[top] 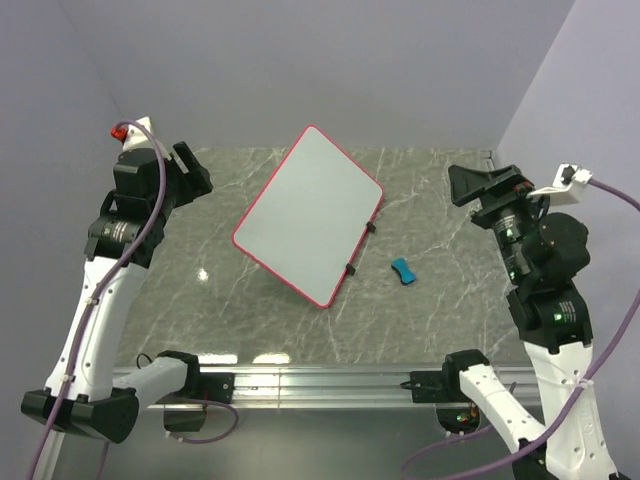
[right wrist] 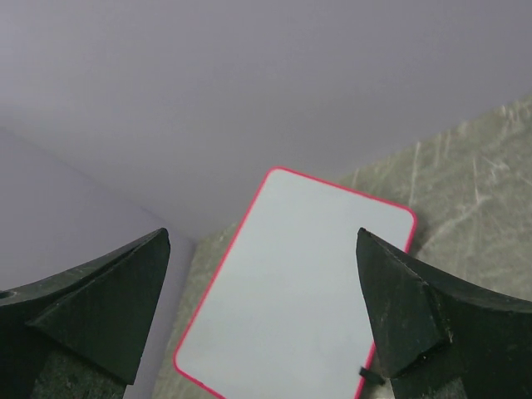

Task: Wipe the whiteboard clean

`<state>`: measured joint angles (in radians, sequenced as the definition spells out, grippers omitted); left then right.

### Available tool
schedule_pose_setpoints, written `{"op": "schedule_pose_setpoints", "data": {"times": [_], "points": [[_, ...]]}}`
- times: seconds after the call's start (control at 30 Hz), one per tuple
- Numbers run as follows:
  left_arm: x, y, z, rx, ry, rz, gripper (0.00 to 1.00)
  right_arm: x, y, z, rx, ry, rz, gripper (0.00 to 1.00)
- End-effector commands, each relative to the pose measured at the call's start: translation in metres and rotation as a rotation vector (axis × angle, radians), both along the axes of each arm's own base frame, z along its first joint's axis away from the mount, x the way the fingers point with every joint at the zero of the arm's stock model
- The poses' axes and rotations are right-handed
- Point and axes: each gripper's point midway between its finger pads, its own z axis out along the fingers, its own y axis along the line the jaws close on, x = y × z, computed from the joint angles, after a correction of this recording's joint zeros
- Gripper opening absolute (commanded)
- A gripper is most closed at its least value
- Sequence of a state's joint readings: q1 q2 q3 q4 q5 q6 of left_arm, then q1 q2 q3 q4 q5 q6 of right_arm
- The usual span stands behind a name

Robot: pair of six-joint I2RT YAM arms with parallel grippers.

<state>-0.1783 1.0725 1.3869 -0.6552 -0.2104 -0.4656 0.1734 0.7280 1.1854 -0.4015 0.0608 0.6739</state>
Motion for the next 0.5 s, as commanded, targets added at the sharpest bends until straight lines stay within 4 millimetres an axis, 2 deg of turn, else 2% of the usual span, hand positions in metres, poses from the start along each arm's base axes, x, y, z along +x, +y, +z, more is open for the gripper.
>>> {"op": "schedule_pose_setpoints", "data": {"times": [0.0,0.03,0.1,0.23,0.37,0.47], "points": [[0.004,-0.005,0.022,-0.018,-0.044,-0.009,0.77,0.014,0.002,0.008,-0.022,0.027,-0.004,1.00],[0.007,-0.009,0.022,-0.022,-0.043,-0.025,0.77,0.018,0.002,0.013,-0.020,0.040,-0.005,1.00],[0.010,-0.013,0.029,-0.028,-0.056,-0.039,0.77,0.021,0.003,0.008,-0.026,0.090,-0.005,1.00],[0.022,-0.022,0.030,-0.049,-0.064,-0.064,0.76,0.023,0.005,0.009,-0.009,0.098,0.004,1.00],[0.032,-0.034,0.037,-0.070,-0.095,-0.118,0.76,0.025,0.015,0.000,-0.002,0.082,0.053,1.00],[0.040,-0.038,0.036,-0.036,-0.092,-0.144,0.78,0.031,0.016,-0.015,-0.014,0.164,0.056,1.00]]}}
